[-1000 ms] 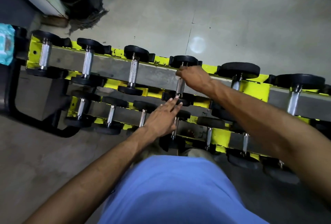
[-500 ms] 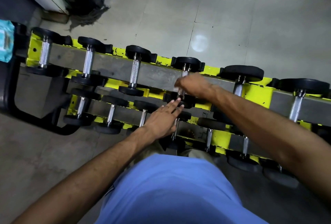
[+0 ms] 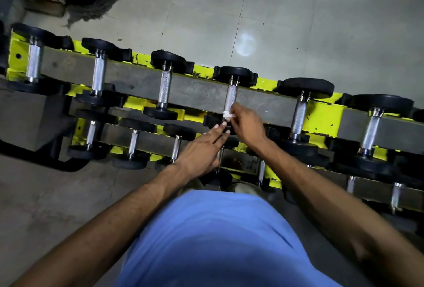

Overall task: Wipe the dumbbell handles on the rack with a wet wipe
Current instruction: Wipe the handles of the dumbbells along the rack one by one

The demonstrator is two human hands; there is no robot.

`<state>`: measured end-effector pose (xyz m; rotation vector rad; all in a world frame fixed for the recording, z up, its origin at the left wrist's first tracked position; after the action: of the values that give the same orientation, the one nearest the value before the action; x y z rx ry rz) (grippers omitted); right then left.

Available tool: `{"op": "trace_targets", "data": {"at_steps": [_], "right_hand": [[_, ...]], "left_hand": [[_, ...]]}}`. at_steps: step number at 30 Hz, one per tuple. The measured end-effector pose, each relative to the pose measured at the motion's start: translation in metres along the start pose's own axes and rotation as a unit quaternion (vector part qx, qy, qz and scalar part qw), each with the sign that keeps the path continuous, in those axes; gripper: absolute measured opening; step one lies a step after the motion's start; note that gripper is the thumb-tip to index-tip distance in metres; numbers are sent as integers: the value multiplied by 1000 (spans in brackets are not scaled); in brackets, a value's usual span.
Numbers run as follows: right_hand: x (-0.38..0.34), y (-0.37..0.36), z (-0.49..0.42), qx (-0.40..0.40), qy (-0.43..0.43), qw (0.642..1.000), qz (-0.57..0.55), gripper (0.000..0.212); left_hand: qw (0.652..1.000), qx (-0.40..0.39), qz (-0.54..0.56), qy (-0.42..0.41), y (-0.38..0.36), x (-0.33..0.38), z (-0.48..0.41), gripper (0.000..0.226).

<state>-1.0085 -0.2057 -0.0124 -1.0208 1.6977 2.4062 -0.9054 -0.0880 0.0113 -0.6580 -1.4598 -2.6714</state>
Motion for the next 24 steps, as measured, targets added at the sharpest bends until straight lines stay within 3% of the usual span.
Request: {"op": "trace_targets", "data": {"at_steps": [2,5,9,12,17,20,22,24], "right_hand": [[19,-9,5,17,-94,994,-50,10],[32,-24,-2,-20,-200,972,-119,6],[50,-34,-24,19,-331,890,-313,12],[54,-38,-30,42,-360,852,-377,21],[48,-11,-66,103,-413,713,-558,33],[38,-17,-62,124,-405,683,-595,29],[40,-22,-54,192,-401,665,-601,24],[44,-18,-49,276,-392,685,-548,18]], "left_hand": [[1000,1,3,-8,-1,-2,-1,88],[1000,-5,6,-21,0,-5,1,86],[999,-4,11,-43,6,-9,0,84],[999,-15,9,-51,7,-11,-1,85],[997,-32,7,-67,6,-16,-3,86],[996,-45,0,-75,4,-23,-2,88],[995,-49,-6,-88,4,-26,-5,89],[994,-50,-8,-101,5,-26,-9,89]]}}
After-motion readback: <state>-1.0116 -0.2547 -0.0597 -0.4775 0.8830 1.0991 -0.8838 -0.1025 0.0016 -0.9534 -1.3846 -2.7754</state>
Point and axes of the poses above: each hand's wrist, its own z-axis away from the middle knuckle, its own y-axis out of the back of the hand, x = y × z, the point moved 7 cm from there along -z, towards the middle knuckle, and after that the axes turned 2 degrees about -x, right-handed, at the moved point
